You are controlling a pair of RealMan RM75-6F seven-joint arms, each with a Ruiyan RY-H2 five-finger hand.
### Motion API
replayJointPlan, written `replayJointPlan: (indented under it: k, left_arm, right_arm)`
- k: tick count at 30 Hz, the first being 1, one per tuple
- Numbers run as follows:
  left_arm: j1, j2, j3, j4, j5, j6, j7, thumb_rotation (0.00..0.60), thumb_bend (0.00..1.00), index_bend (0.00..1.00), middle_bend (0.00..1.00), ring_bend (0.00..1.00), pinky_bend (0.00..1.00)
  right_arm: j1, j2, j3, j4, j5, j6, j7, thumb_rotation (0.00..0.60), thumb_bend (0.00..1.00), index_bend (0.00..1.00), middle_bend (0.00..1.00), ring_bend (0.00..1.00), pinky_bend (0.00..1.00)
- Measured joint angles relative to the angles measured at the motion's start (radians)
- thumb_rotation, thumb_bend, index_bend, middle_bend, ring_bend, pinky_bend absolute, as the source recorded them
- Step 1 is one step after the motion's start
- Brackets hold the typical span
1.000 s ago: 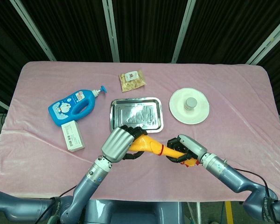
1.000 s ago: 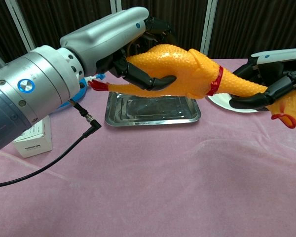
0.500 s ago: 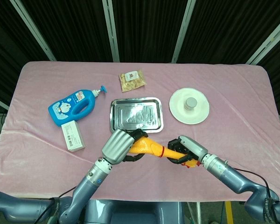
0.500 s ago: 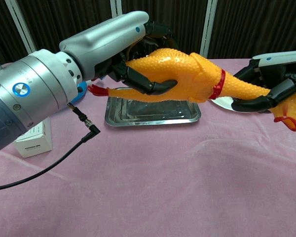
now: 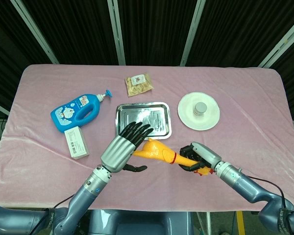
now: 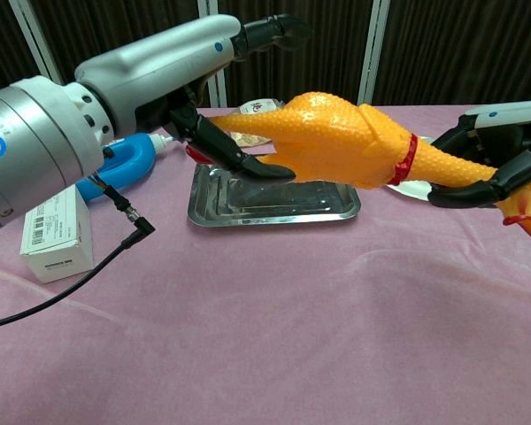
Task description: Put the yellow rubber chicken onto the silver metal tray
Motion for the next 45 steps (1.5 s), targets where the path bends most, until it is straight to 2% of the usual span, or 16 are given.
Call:
replayJointPlan:
  k: [11, 20, 27, 35, 45]
  left_arm:
    - [0.047, 0.103, 0.033, -0.070, 0.046, 0.032, -0.070, 0.600, 0.00, 0.00, 0.04, 0.00, 0.06]
    - [0.135, 0.276, 0.100, -0.115, 0.133, 0.088, -0.208, 0.600, 0.00, 0.04, 0.07, 0.00, 0.06]
    - [0.213, 0.396, 0.151, -0.116, 0.208, 0.158, -0.322, 0.600, 0.00, 0.05, 0.07, 0.00, 0.06]
    - [0.263, 0.440, 0.167, -0.068, 0.215, 0.200, -0.390, 0.600, 0.00, 0.05, 0.07, 0.00, 0.06]
    - [0.278, 0.431, 0.166, 0.000, 0.175, 0.169, -0.445, 0.600, 0.00, 0.05, 0.07, 0.00, 0.06]
  right_arm:
    - [0.007, -0.022, 0.009, 0.046, 0.037, -0.015, -0.001, 0.600, 0.47, 1.00, 0.80, 0.82, 0.98]
    - [0.057, -0.094, 0.069, 0.115, 0.129, -0.073, -0.018, 0.600, 0.47, 1.00, 0.80, 0.82, 0.98]
    - [0.134, -0.190, 0.129, 0.200, 0.230, -0.157, -0.076, 0.600, 0.47, 1.00, 0.80, 0.82, 0.98]
    - [0.227, -0.297, 0.166, 0.321, 0.319, -0.255, -0.168, 0.600, 0.47, 1.00, 0.80, 0.82, 0.98]
    - [0.352, -0.430, 0.183, 0.541, 0.466, -0.381, -0.319, 0.600, 0.47, 1.00, 0.80, 0.82, 0.98]
